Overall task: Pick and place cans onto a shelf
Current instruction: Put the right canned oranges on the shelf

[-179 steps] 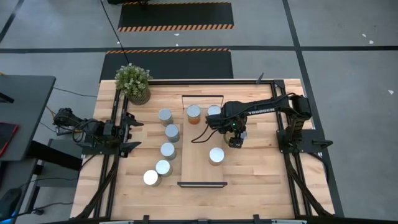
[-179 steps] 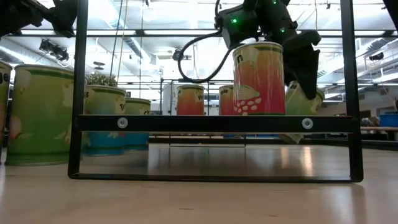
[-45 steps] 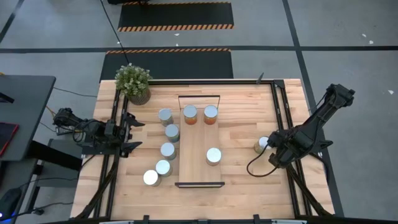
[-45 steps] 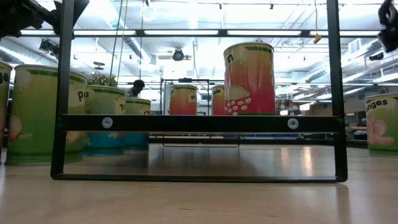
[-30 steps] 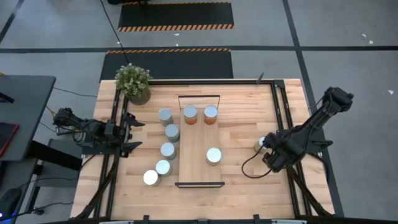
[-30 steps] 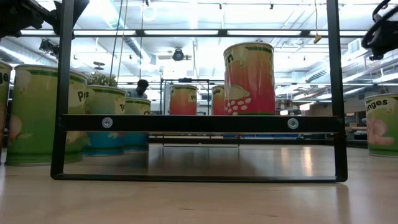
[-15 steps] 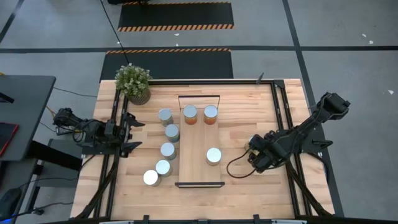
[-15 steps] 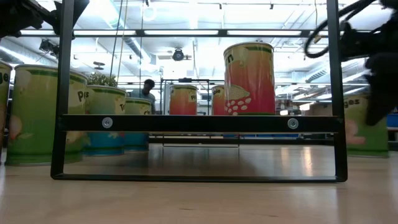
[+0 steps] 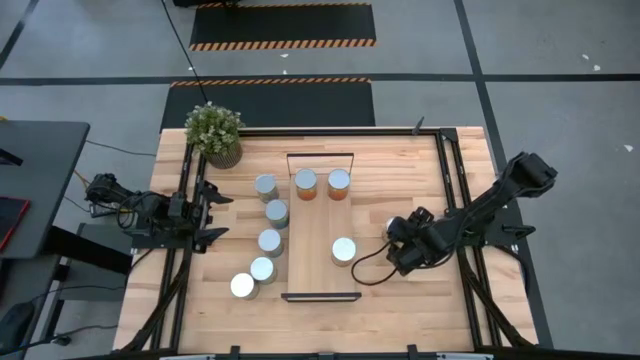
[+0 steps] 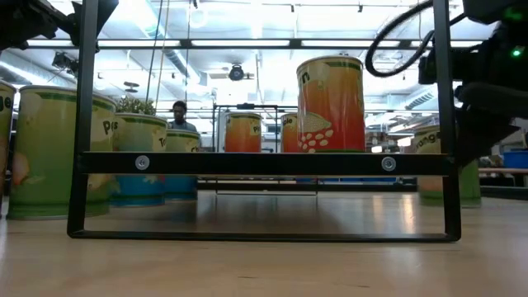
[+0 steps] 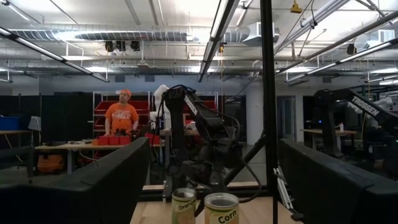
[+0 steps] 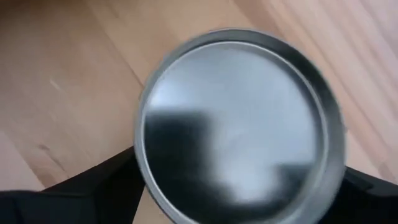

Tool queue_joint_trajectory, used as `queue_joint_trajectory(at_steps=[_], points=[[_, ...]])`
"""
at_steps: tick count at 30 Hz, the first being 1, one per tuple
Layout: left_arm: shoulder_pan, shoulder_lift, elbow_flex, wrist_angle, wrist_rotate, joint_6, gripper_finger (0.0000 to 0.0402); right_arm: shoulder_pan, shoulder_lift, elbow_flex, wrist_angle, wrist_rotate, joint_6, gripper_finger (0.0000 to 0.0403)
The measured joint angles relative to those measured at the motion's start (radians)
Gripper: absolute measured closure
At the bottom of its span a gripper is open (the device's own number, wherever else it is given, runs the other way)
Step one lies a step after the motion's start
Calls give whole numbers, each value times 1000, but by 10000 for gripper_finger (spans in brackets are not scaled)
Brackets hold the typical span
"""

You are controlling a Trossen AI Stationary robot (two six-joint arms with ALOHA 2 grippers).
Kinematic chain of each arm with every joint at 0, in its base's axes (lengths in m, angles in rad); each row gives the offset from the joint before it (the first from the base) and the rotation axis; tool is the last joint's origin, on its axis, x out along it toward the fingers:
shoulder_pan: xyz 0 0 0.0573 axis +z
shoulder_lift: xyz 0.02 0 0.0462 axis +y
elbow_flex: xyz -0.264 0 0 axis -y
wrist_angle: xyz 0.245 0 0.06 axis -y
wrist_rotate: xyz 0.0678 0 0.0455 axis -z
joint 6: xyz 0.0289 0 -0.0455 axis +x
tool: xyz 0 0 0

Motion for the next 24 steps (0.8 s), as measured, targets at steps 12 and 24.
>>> queue_joint_trajectory(at_steps=[12, 24], points=[[0, 0, 0, -2, 0, 1, 44, 0, -17, -9, 6, 67, 15, 90], [0, 0, 0, -4, 0, 1, 44, 21, -18, -96, 180, 168, 54, 91]])
